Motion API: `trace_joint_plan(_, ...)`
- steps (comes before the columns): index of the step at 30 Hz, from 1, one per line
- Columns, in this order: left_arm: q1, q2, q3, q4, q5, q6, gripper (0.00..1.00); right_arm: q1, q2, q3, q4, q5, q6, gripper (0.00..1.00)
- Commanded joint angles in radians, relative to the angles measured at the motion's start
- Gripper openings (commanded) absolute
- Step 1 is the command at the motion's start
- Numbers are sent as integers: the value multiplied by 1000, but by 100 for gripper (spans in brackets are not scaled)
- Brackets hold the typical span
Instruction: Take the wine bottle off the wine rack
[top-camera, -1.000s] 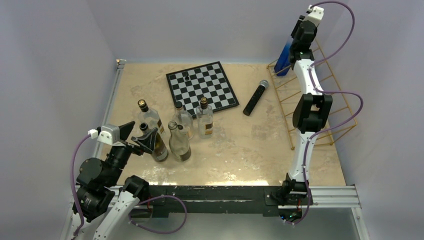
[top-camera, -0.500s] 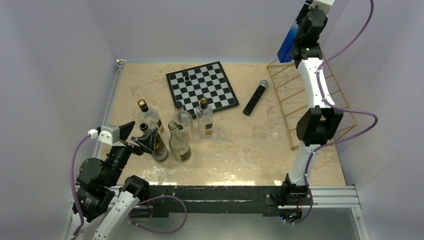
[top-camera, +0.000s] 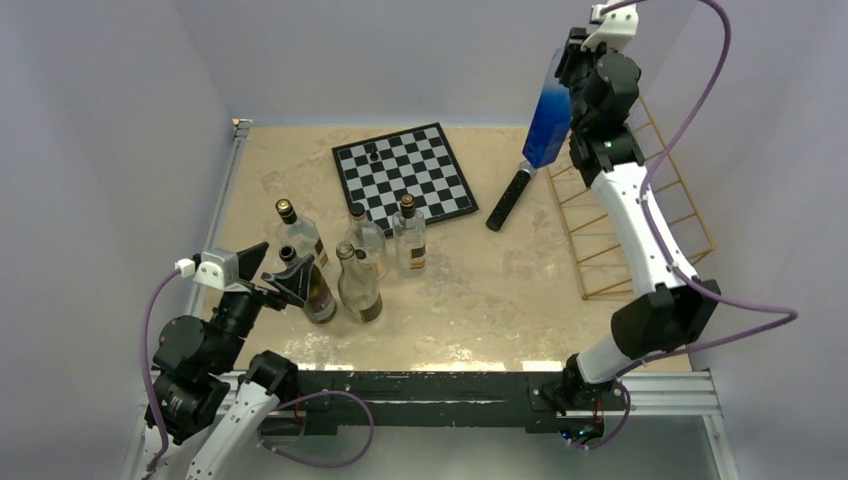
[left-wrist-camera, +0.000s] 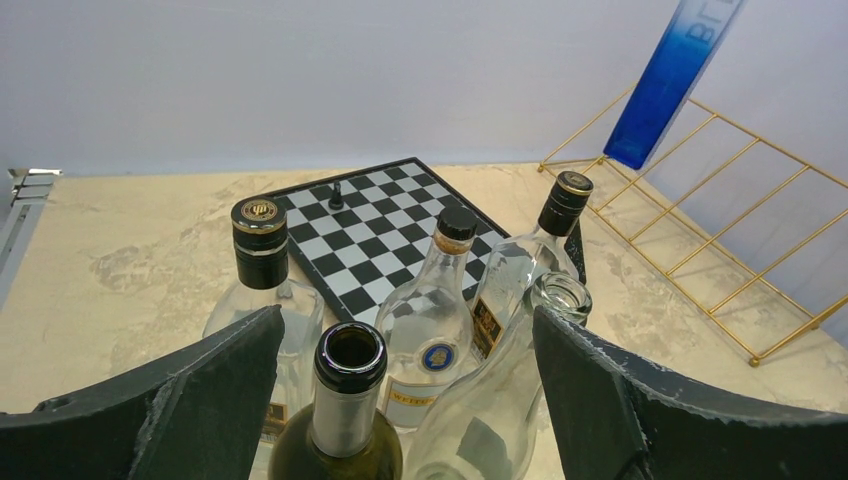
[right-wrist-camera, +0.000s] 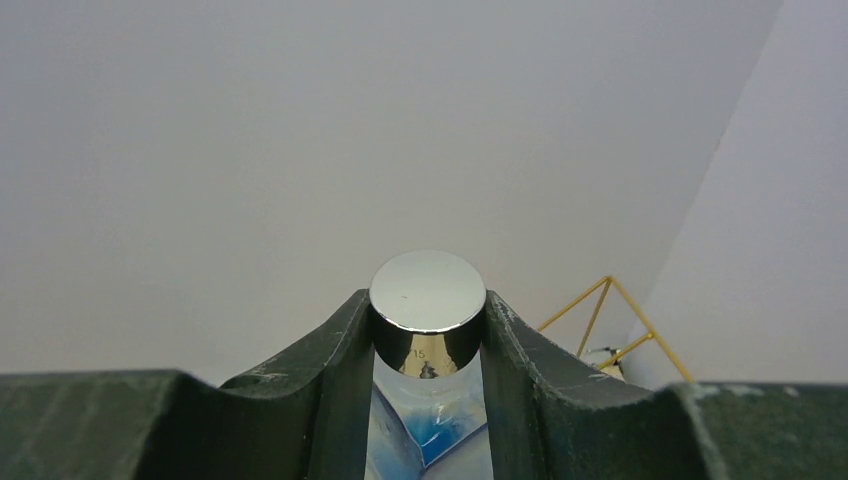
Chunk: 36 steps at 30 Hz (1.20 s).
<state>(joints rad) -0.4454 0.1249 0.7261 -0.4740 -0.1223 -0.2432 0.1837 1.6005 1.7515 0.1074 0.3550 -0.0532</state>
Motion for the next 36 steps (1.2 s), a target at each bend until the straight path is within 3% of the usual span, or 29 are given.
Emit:
trace_joint_plan(1, 1, 6, -3, 31, -13, 6, 98, 63, -226, -128, 151, -87, -35, 0)
trace_joint_plan(7, 1, 14, -4, 32, -5, 5, 98, 124, -465, -387, 124, -231, -5, 0)
trace_joint_plan(14, 1, 13, -2, 31, -4, 5, 98, 156, -741, -617, 55, -592, -15, 0)
trace_joint_plan(18, 1, 7, -1, 31, -10, 7, 98, 164, -819, -689, 17, -729, 84, 0)
trace_joint_plan(23, 1, 16, -6, 32, -6, 7, 98, 181, -909, -863, 117, -892, 201, 0)
trace_joint_plan(29, 1, 36, -4, 34, 5, 7, 98, 234, -984, -1010, 204, -940, 196, 0)
trace_joint_plan(36, 1, 27, -2, 31, -12, 10, 98, 366, -928, -1028, 298, -918, 167, 0)
